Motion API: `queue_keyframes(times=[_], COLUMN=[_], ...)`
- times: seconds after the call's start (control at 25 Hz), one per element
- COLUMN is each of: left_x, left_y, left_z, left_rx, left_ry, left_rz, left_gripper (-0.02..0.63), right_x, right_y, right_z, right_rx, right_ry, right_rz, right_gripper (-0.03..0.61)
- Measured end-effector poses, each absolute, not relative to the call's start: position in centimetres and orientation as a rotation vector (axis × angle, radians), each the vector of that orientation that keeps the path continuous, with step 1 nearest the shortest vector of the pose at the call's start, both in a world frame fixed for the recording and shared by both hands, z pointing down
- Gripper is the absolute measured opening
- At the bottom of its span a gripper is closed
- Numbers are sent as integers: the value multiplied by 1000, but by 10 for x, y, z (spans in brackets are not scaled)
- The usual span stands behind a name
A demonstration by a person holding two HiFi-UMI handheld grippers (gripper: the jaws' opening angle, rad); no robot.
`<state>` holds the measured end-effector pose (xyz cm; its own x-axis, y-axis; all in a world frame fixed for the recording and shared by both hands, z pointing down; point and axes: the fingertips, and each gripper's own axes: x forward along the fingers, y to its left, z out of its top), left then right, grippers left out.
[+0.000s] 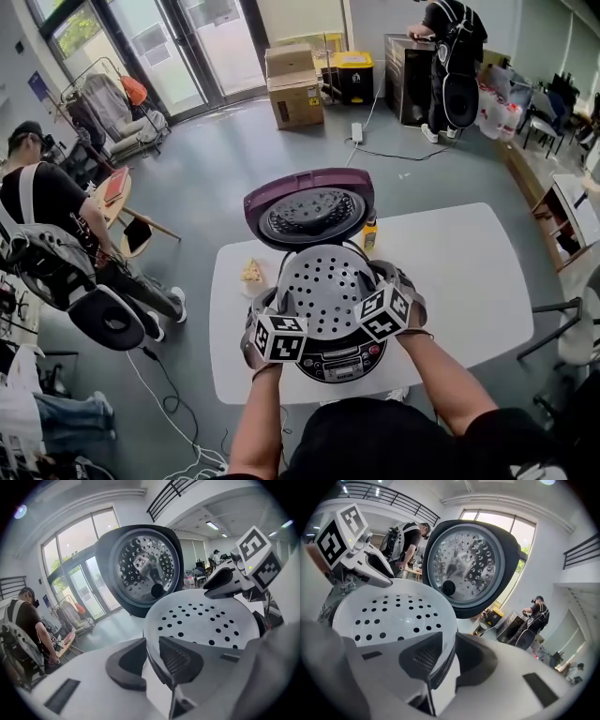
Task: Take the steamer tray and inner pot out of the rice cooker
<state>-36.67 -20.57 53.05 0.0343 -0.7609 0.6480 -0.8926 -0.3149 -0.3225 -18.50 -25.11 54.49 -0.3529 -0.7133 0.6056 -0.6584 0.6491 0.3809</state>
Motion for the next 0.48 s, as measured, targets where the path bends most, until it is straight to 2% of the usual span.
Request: queue_keyframes(times=[0.48], left_x=[-361], left_y=[-199], left_z=[480], left_rx=[2241], left_ry=[-1769], left_rz=[1048], left_gripper=[86], right_x=[-178], right_y=[-239], right_z=[498], right_rx=[1168], right_ry=[-2088], right_rz=[-163], right_gripper=[86])
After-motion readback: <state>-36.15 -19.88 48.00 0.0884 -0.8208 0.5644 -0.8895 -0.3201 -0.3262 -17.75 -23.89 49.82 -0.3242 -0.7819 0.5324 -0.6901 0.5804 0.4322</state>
